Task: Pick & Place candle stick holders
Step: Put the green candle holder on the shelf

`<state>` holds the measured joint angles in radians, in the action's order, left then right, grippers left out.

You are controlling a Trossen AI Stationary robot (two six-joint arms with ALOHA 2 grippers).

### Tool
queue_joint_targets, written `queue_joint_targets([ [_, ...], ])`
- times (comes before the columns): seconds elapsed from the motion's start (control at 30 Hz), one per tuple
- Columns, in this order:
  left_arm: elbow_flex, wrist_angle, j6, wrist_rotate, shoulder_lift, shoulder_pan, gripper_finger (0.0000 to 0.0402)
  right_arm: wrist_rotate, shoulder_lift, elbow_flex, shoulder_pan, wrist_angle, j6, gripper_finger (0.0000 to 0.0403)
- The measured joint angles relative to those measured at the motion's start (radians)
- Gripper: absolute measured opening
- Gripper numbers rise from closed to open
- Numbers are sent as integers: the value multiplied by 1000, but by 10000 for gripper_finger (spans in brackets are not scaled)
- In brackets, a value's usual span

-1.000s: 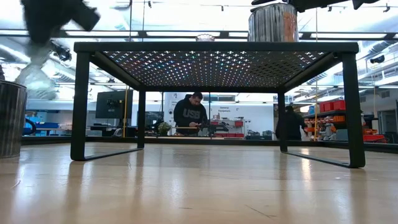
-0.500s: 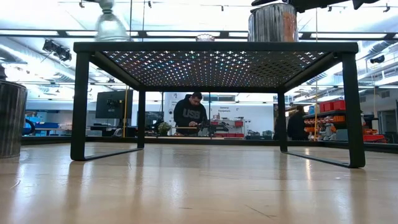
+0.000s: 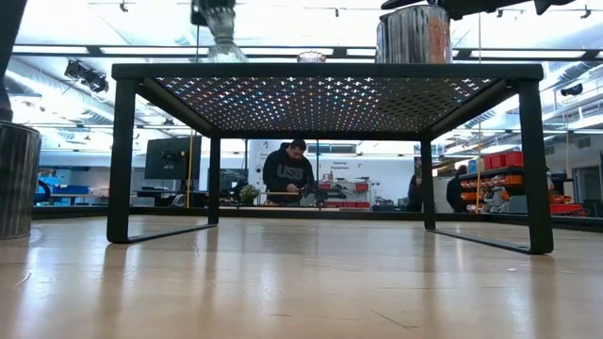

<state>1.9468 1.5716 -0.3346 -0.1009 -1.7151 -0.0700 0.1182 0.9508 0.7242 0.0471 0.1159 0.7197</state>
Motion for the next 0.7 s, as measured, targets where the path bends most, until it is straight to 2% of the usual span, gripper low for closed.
queue_joint_targets([
  [0.27, 11, -2, 59, -22, -65, -64, 24, -4, 0, 0, 0, -10, -3, 52],
  [0.7, 11, -64, 58, -84, -67, -107, 35, -4, -1, 0, 0, -35, -4, 52],
])
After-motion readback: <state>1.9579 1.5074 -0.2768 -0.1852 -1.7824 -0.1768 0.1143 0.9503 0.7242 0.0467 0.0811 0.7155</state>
